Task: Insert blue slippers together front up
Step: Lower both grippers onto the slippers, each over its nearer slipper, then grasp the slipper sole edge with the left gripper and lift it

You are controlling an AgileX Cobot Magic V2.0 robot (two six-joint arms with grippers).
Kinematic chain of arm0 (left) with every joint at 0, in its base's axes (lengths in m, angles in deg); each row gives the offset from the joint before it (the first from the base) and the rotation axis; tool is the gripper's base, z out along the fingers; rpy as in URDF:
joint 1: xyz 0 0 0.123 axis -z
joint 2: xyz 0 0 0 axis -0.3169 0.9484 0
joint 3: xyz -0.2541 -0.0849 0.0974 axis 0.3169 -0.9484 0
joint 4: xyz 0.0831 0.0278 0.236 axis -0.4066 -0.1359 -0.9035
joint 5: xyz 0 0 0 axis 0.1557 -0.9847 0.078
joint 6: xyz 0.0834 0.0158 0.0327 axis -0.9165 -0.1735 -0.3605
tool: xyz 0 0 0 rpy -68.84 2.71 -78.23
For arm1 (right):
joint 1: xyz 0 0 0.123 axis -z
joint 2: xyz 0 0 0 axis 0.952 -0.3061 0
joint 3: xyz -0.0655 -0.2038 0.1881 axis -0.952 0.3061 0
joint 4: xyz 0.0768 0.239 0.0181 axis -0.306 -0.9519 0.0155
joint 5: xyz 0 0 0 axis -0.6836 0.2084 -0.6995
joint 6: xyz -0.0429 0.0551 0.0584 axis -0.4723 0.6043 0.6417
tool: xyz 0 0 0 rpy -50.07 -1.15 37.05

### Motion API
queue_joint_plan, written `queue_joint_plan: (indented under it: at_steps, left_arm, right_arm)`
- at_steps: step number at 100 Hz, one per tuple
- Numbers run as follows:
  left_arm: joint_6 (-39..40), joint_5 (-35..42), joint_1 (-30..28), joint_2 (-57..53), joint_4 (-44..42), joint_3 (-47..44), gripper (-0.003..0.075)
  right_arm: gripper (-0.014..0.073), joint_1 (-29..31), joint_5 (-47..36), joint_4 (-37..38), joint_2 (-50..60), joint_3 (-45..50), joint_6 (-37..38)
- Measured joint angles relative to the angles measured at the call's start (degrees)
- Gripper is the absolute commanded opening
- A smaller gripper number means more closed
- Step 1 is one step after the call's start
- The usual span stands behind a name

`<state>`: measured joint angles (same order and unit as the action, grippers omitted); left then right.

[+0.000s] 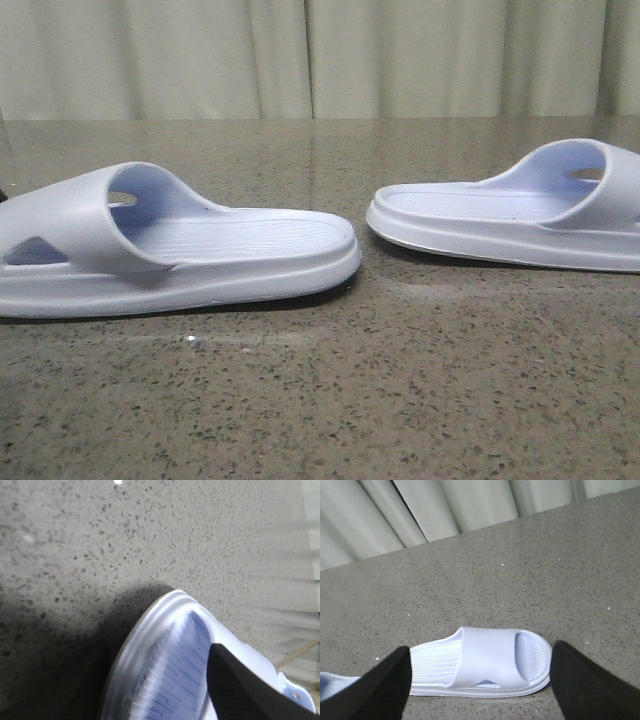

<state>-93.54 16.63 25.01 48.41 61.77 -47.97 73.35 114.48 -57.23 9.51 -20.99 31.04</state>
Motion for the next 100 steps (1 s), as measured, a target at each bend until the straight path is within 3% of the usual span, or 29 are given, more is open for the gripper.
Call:
queue_joint_plan:
  at_steps: [18,55,81,100]
  left_arm:
    - [-0.53,-0.63,0.0,1.49,1.48,0.41,0.0326]
    - [-0.99,-0.54,0.1,1.88,-1.66,0.45,0.0017]
    - [-2.81,-0.55,0.22,1.88,-1.83,0.45,0.0017]
    - [-8.63,-0.45,0.22,1.97,4.01,0.21,0.0017]
  right_arm:
    - [0.0498,0.0,-0.21,0.0,0.0,0.0,0.0]
    - [0.0498,0.0,-0.21,0.0,0.0,0.0,0.0]
    - [0.0498,0.0,-0.21,0.1,0.0,0.0,0.0]
    - [0.0498,0.0,-0.21,0.1,0.0,0.0,0.0]
